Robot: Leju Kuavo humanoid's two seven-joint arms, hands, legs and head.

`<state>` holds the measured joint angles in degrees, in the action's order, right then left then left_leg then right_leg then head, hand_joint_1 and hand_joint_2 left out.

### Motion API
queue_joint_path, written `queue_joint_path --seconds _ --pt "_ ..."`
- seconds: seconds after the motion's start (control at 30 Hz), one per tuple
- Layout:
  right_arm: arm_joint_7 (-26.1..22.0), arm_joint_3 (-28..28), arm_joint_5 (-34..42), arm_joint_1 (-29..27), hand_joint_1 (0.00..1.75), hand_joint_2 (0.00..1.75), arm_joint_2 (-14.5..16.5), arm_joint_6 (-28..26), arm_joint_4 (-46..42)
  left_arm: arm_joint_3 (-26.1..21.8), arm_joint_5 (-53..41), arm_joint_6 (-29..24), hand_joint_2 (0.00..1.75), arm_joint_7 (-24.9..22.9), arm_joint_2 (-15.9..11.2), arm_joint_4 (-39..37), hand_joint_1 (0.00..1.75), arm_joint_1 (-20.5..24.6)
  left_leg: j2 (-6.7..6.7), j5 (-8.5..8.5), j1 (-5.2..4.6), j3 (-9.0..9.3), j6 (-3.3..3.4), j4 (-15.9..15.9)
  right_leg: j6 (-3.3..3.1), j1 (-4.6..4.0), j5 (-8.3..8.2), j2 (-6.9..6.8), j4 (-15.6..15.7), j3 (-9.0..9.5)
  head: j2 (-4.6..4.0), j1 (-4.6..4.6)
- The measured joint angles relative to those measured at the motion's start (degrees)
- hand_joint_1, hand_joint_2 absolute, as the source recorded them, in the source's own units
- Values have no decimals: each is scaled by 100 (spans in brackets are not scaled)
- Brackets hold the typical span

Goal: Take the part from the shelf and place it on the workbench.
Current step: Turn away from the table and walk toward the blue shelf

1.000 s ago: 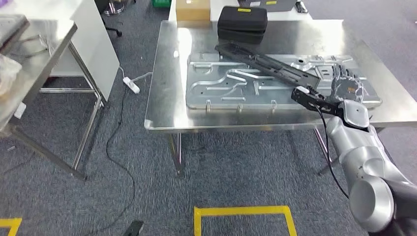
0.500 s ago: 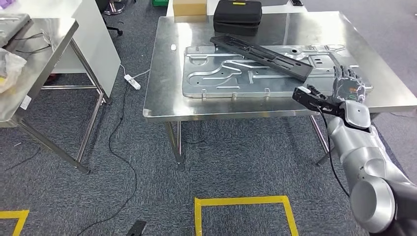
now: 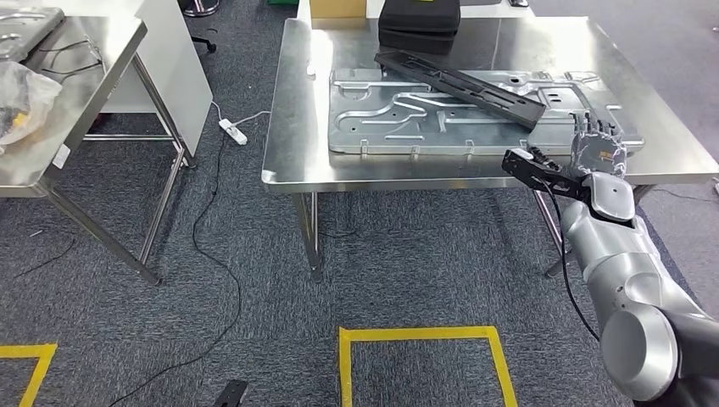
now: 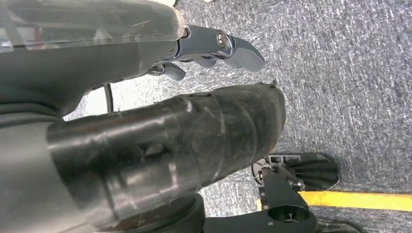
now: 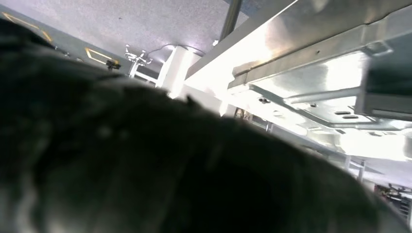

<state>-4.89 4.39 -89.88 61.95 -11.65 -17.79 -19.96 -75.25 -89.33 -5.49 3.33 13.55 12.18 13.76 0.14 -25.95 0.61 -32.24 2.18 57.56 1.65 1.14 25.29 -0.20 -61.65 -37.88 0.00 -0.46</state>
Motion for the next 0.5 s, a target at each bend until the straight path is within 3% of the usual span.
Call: queue_joint_path --seconds 0.1,0.13,0.17,0.2,0.23,0.3,0.33,0.43,0.5 --pt "25 1 0 -13 0 0 0 0 9 -1 3 0 0 1 0 -1 0 -4 12 86 -8 -104 66 -6 47 12 596 9 -1025 -401 0 -1" --pt "33 1 0 -28 0 0 0 0 15 -1 6 0 0 1 0 -1 0 -11 13 104 -11 -139 68 7 57 14 667 9 -1245 -465 0 1" --pt "38 1 0 -42 0 0 0 0 20 -2 9 0 0 1 0 -1 0 -16 13 119 -13 -172 64 24 59 15 631 9 -1263 -429 0 0" --pt "44 1 0 -49 0 0 0 0 22 -2 11 0 0 2 0 -1 0 -20 13 128 -14 -198 59 46 52 15 500 8 -1049 -274 0 1" --pt "51 1 0 -49 0 0 -1 -1 22 -2 13 0 0 4 0 -1 0 -22 12 130 -15 -218 52 70 36 14 330 8 -672 -40 0 1" --pt "59 1 0 -30 0 0 -1 -4 18 -3 13 1 0 9 1 -1 0 -19 12 141 -31 -263 12 114 -17 -12 139 10 17 352 0 -1" --pt "64 1 0 -21 0 0 -2 -6 16 -4 13 1 0 13 1 -1 0 -18 11 154 -38 -283 -18 125 -43 -31 118 13 184 427 0 -2" --pt "76 2 0 -21 0 0 -7 -11 17 -7 13 2 0 16 -1 -1 0 -27 9 184 -44 -325 -114 130 -125 -39 79 15 259 405 0 -3" --pt "79 3 0 -21 0 0 -7 -14 17 -7 14 2 0 16 -3 -1 0 -31 -1 1 -42 -429 -175 349 -208 -2 16 2 312 396 0 -5"
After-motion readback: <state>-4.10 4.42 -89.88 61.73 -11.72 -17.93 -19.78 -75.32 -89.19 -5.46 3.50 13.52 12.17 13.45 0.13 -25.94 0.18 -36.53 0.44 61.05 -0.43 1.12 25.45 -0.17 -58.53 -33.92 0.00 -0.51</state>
